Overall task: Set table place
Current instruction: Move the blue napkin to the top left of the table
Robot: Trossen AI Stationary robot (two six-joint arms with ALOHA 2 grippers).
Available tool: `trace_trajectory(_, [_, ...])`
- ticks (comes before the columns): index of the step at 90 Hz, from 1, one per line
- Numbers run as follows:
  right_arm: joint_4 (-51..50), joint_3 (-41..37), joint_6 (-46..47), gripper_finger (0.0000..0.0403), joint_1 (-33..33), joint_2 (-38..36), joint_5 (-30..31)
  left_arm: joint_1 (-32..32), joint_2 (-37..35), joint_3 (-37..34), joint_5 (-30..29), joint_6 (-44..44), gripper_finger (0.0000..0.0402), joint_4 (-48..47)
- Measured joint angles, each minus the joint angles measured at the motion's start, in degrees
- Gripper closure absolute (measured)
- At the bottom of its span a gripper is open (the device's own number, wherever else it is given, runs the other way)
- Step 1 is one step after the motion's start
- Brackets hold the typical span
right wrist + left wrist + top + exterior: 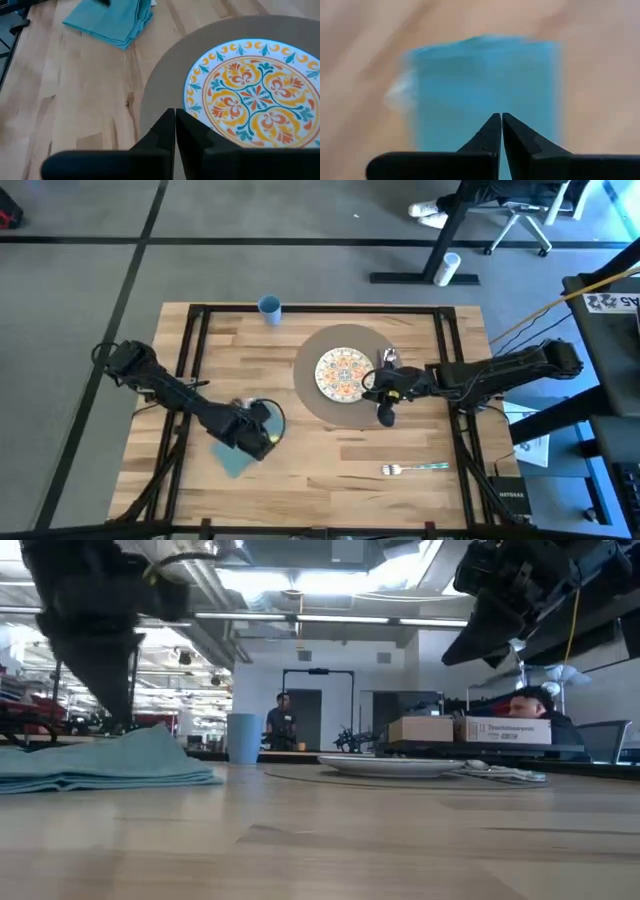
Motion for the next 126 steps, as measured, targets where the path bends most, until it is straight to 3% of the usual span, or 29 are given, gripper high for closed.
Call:
trace_trajectory(14, [0.2, 0.0, -0.2, 0.0403, 0.0, 2.0, 0.0, 0.0, 0.0, 0.8, 0.0, -14.1, 0.0401, -19.2])
trace_trajectory(22, [0.8, 0.0, -0.5, 0.0403, 0.0, 3.4, 0.0, 1.1, -0.1, -0.3, -0.3, -14.6, 0.0401, -21.0])
trace_trajectory(48, [3.8, 0.0, -1.5, 0.0403, 0.0, 6.6, -1.5, 7.9, -0.1, -8.6, -2.1, 0.5, 0.0401, 1.5])
trace_trajectory(81, [4.1, 0.0, -1.5, 0.0403, 0.0, 6.5, -2.0, 9.4, -0.2, -8.9, -3.3, 15.9, 0.0401, 19.5])
trace_trajectory(99, [4.2, 0.0, -1.4, 0.0403, 0.0, 6.5, -2.0, 9.3, -0.2, -8.9, -3.4, 21.5, 0.0401, 25.9])
trace_trajectory(109, [5.1, 0.0, -1.3, 0.0403, 0.0, 6.5, -2.2, 9.3, -0.2, -8.1, -3.9, 21.9, 0.0401, 25.0])
trace_trajectory(126, [13.2, 0.0, 0.6, 0.0403, 0.0, 6.5, -4.6, 8.2, -1.7, -3.7, -9.7, 26.2, 0.0401, 23.0])
